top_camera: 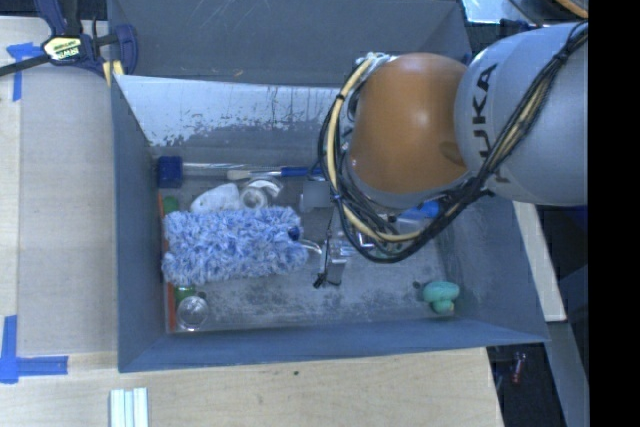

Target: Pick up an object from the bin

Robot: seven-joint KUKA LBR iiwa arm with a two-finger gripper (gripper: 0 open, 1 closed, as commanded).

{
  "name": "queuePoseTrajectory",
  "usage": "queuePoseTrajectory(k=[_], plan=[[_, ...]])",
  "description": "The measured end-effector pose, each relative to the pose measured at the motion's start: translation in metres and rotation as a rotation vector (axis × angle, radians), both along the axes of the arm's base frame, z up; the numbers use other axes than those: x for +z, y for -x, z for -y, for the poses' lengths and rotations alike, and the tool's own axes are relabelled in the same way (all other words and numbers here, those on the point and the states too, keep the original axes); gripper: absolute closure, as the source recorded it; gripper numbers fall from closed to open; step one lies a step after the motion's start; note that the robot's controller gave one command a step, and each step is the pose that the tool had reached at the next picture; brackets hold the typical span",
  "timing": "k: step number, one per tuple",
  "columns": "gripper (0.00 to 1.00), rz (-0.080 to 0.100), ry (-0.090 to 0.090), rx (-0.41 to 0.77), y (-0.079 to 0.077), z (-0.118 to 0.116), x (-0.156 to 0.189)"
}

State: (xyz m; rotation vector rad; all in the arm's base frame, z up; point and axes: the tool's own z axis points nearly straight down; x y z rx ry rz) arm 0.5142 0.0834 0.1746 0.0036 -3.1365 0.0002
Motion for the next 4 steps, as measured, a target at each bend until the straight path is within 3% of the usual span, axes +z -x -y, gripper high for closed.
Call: queuePoseTrajectory(k=[1, 2, 3, 4], plan=[[0.00, 0.008, -0.001, -0.003, -0.002, 0.000, 0.004], [0.00, 0.015, -0.002, 0.659, -0.062, -0.050, -0.100], [0.00, 0.016, -0.001, 0.267, -0.079, -0.039, -0.030], [0.00, 0.007, -0.005, 0.923, -0.049, -0.132, -0.075]])
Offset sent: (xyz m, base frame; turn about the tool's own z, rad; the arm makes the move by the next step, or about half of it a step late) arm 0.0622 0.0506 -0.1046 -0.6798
